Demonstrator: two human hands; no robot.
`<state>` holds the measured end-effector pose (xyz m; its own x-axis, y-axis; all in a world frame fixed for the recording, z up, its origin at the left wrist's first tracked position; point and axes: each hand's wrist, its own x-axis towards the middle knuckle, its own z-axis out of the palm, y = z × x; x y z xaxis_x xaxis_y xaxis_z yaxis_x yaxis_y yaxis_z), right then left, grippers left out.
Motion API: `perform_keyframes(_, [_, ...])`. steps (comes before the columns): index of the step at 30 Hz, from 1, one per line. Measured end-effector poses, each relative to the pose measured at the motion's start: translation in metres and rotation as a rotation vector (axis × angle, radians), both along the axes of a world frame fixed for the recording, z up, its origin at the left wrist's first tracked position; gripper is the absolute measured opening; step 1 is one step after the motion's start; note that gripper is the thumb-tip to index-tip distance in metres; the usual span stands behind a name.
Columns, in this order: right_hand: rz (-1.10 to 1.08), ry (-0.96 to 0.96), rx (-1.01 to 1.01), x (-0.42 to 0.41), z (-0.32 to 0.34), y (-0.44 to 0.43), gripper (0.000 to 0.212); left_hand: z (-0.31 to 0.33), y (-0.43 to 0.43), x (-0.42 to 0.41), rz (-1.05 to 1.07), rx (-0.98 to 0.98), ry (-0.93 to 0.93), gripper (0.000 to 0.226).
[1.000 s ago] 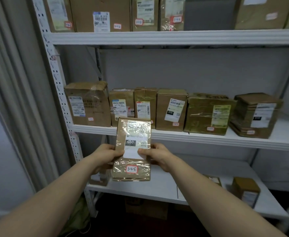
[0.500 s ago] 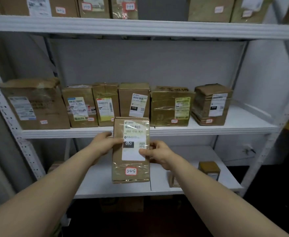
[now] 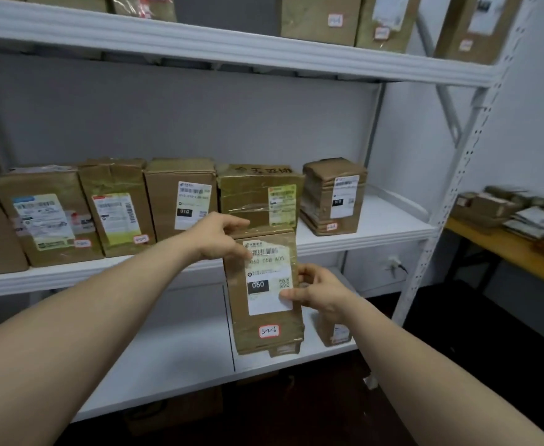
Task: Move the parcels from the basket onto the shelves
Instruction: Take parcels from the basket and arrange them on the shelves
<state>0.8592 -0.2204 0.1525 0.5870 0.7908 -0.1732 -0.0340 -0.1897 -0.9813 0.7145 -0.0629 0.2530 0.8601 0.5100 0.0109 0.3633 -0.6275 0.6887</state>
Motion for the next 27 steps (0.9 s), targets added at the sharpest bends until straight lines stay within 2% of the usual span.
perform_keyframes(5, [-0.040,-0.036,0.086,0.061,0.015,-0.018,0.047,0.027,-0.017,0.067,-0.055,0.103,0.012,0.073])
perform_keyframes(11, [-0.079,-0.188,0.101,0.172,0.047,-0.037,0.056,0.056,-0.044,0.157,0.005,0.222,-0.024,0.073])
perform_keyframes(16, [-0.138,-0.547,-0.029,0.247,0.072,-0.031,0.051,0.055,-0.047,0.207,0.072,0.293,0.086,0.079])
perform_keyframes(20, [-0.057,-0.994,-0.204,0.285,0.080,0.002,0.043,0.054,-0.038,0.226,0.095,0.329,0.184,0.066])
perform_keyframes(23, [-0.091,-1.296,-0.287,0.306,0.086,0.028,0.049,0.054,-0.029,0.238,0.086,0.332,0.215,0.058])
perform_keyframes(27, [-0.131,-1.418,-0.428,0.323,0.095,0.053,0.061,0.062,-0.019,0.251,0.061,0.292,0.224,0.047])
